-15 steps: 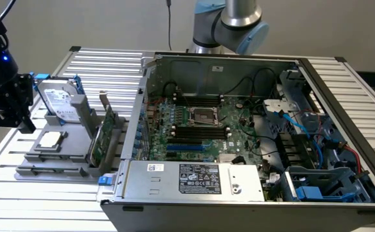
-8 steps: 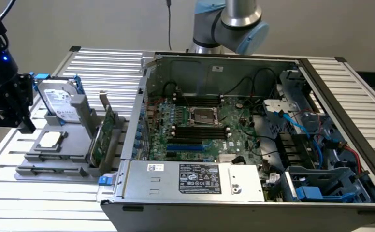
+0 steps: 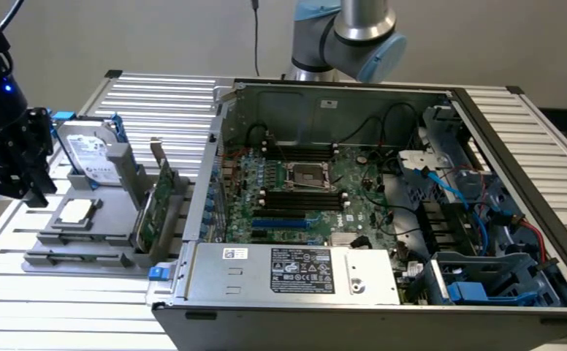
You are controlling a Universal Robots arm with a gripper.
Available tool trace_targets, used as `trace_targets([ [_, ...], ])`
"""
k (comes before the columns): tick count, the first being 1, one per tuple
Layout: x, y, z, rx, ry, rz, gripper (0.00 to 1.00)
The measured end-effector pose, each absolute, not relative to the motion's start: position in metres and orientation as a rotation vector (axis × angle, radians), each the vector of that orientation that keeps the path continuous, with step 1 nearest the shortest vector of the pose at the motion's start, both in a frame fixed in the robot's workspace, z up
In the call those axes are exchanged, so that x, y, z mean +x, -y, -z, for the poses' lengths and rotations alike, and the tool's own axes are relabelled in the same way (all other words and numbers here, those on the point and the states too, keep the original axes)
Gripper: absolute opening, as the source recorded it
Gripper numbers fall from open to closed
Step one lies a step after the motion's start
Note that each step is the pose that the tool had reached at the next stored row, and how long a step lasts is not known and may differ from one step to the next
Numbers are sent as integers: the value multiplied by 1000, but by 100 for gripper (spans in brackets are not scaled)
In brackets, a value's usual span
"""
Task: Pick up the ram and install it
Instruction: 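Pick up the ram and move it above insertion slot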
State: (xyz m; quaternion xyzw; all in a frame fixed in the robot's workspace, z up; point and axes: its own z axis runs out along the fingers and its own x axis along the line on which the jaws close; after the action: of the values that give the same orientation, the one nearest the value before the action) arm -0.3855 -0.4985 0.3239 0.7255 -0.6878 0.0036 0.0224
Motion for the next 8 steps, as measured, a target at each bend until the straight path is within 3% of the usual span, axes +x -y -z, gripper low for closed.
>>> trace_targets([
  [8, -386, 503, -312, 2249, 2132, -12, 31],
])
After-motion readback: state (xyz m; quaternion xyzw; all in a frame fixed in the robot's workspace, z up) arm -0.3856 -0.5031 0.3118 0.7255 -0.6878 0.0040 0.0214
